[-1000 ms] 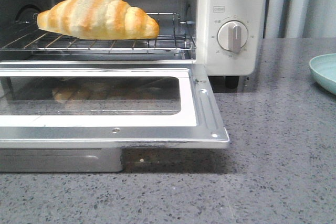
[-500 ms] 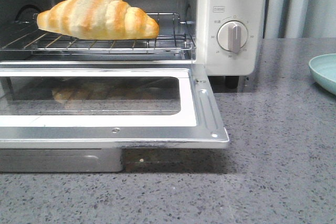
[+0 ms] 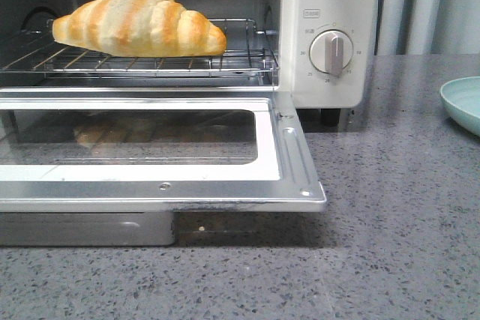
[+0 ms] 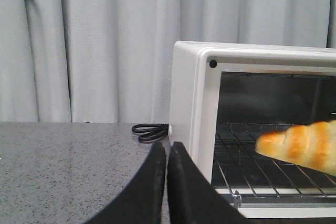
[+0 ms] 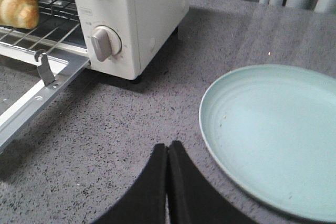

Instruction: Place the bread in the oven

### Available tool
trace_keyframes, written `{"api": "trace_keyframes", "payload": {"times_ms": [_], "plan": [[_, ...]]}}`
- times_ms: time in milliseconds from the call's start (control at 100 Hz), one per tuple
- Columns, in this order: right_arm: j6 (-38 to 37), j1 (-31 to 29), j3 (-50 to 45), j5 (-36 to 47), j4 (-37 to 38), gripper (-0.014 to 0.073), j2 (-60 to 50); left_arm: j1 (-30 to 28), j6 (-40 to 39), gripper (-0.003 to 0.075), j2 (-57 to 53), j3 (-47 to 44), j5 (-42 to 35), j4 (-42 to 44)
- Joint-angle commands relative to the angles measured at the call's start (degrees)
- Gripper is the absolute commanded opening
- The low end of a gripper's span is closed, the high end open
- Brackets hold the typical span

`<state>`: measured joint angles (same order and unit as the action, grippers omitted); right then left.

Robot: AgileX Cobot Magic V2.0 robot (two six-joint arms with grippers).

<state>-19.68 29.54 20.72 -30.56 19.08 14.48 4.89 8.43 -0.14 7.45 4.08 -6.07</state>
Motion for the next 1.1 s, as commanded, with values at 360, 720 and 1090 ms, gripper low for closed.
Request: {"api": "trace_keyframes", "payload": {"times_ms": [360,720,1090], "plan": [[4.9,-22.1,-13.8,20.2,-11.3,-0.0069,-1.6,-0.2,-0.1,-0.0021,-1.7,1.5,-4.6,-0.5],[18.5,-29.6,-15.5,26.9,-13.3,-0.0069,-4.7,-0.2,-0.1,-0.0021,-1.7,1.5,-4.6,-0.5],[18.8,-34.0,-22.0,28.7,-13.4,-0.0069,-16.0,-0.2,-0.1,-0.0021,-1.7,1.5,-4.6,-0.5]]}}
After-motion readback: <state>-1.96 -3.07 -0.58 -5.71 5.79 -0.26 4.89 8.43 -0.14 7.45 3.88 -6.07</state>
